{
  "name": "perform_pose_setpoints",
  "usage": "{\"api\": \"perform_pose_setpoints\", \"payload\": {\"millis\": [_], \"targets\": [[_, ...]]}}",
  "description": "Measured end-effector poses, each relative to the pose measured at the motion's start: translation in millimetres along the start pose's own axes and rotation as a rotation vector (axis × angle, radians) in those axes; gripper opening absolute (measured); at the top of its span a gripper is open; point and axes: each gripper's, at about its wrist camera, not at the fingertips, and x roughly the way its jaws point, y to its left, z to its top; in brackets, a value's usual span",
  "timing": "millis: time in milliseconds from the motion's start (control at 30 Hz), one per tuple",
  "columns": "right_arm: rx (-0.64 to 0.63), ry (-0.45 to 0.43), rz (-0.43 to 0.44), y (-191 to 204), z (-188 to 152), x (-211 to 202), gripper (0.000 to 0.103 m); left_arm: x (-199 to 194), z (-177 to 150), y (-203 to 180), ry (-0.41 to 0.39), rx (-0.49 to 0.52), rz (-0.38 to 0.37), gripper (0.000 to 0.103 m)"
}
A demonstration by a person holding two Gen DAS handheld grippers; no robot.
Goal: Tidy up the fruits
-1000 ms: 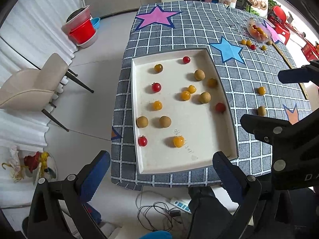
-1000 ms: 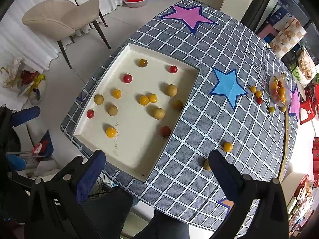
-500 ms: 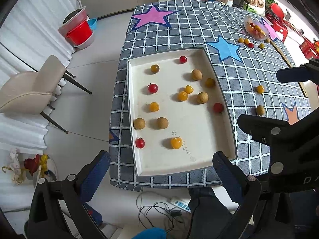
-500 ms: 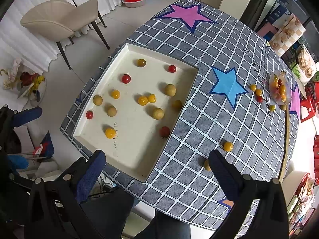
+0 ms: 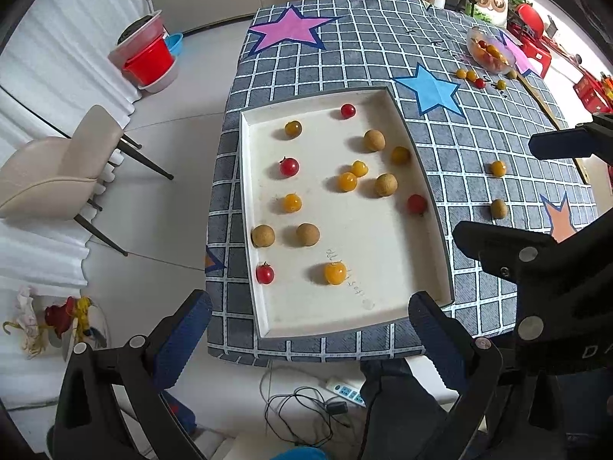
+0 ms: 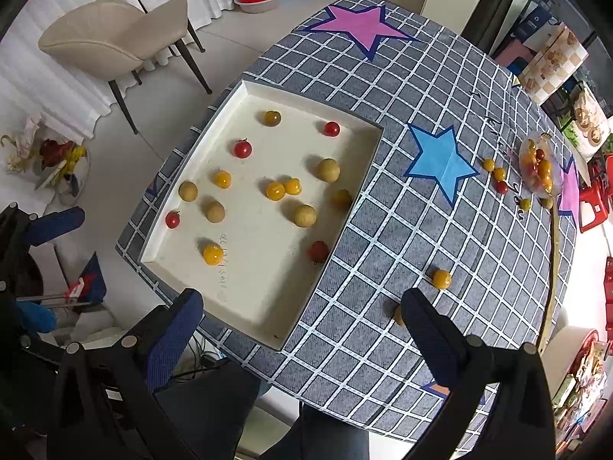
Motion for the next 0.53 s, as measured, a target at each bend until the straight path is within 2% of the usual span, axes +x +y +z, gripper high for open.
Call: {"api": "perform_pose_setpoints", "payload": {"millis": [333,533], "targets": [[0.009,0.004,0.002,0.0,-0.3,1.1,0.103,4.1,-0.9,0.8,0.019,-0.001,-0.008,0.103],[0.010,0.005,0.004,-0.7,-0.7,1.6,0.103,1.0,0.3,1.2,-0.005,-0.004,-0.019,0.103]]}}
